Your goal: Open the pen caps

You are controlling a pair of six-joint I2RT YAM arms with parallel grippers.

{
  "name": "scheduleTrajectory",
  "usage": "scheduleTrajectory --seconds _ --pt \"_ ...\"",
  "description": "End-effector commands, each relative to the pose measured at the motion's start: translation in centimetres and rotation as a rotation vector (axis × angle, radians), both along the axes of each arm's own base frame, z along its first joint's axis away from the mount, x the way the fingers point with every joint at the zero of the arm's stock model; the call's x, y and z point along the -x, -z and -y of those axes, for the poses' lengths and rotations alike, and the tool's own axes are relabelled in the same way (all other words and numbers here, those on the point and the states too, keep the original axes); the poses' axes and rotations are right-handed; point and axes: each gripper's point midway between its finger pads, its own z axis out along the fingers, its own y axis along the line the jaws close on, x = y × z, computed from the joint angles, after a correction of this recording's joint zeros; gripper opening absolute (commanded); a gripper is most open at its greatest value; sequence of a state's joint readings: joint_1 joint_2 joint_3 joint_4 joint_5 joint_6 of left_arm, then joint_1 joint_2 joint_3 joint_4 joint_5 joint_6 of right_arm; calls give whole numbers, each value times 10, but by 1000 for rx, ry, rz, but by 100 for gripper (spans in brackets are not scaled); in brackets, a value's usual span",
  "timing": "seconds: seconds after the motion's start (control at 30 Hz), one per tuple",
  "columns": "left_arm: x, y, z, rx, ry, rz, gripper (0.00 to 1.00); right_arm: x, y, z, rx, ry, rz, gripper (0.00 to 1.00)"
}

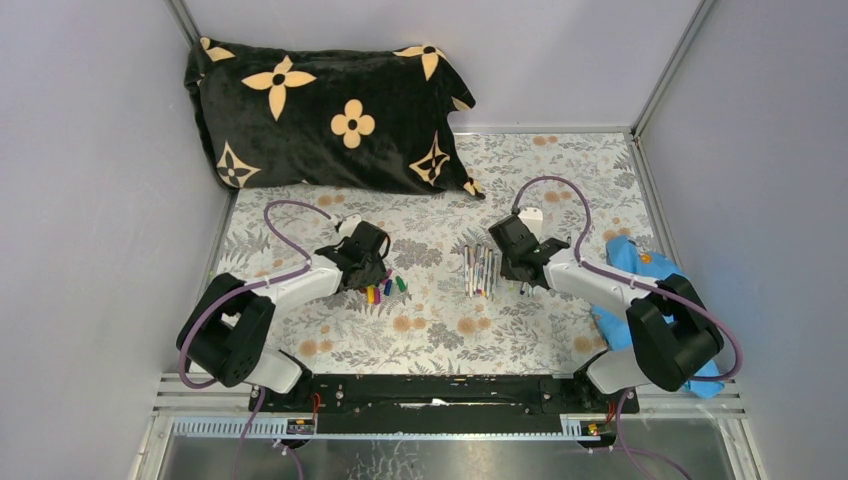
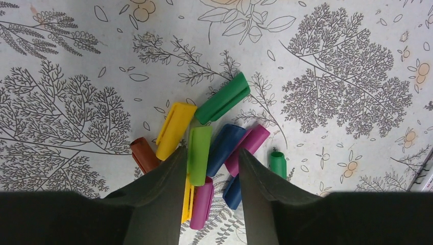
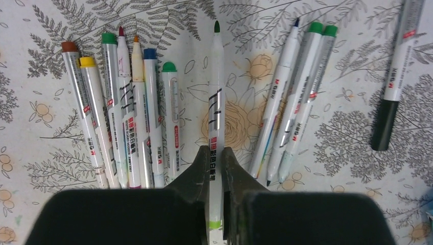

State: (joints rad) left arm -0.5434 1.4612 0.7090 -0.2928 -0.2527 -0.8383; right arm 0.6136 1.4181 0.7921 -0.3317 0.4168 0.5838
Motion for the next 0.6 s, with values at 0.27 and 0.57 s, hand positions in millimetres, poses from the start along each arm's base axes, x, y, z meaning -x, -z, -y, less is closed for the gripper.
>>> scheduleTrajectory --seconds 0.27,0.57 --pt "-5 -23 -1 19 -24 69 51 -23 15 -28 -38 -70 -31 20" --pt "-9 -44 4 62 -28 115 57 -25 8 -27 -35 -69 -16 39"
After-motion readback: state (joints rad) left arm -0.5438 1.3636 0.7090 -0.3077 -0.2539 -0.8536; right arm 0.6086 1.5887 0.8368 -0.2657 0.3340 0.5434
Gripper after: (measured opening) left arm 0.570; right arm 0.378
